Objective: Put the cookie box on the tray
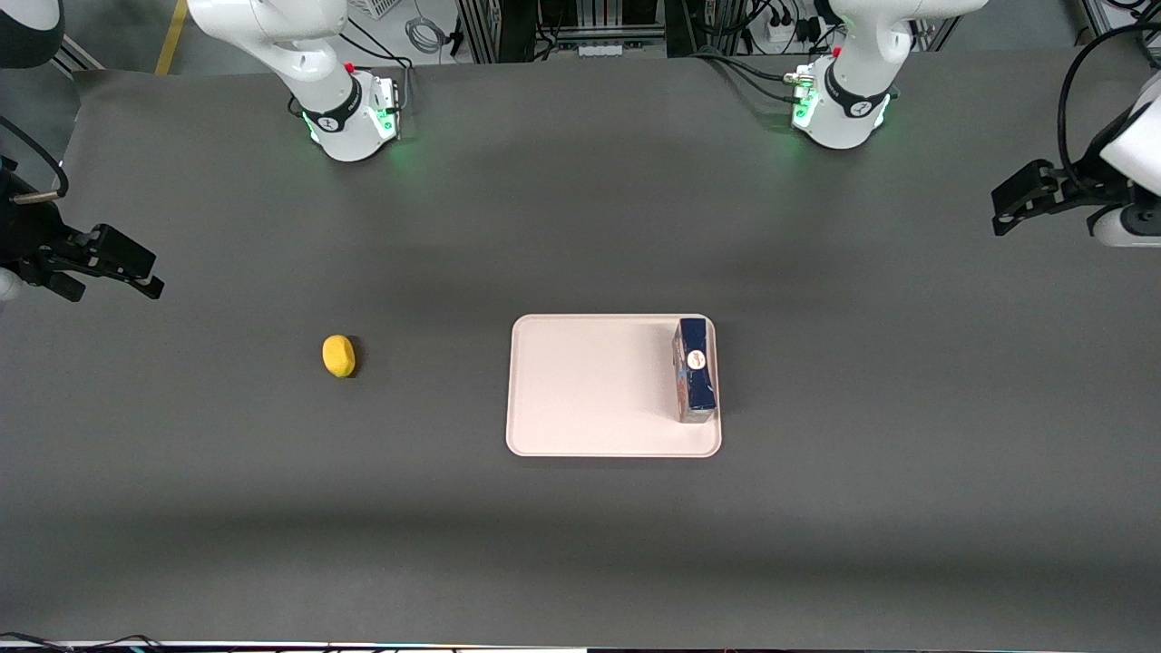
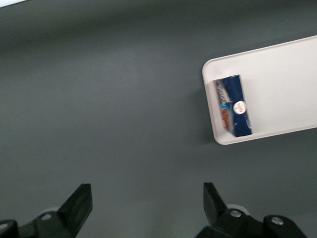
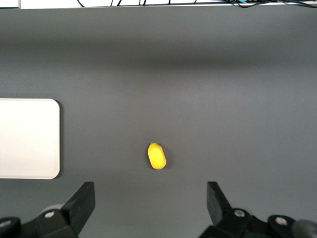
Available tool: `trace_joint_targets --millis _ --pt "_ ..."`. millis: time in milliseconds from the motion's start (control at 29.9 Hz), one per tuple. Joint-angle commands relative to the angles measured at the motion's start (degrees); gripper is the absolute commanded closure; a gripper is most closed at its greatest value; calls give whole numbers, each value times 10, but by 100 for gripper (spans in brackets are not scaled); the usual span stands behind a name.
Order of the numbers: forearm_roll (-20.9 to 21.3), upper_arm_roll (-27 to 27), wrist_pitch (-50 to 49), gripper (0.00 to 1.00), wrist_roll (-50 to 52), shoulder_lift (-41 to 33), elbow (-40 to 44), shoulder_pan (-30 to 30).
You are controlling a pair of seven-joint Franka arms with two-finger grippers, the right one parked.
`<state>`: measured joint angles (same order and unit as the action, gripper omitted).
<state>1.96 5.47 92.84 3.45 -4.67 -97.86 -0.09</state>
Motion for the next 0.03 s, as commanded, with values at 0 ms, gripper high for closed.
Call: trace_joint_targets --millis 0 --pt "-6 -2 4 0 22 -22 -18 -9"
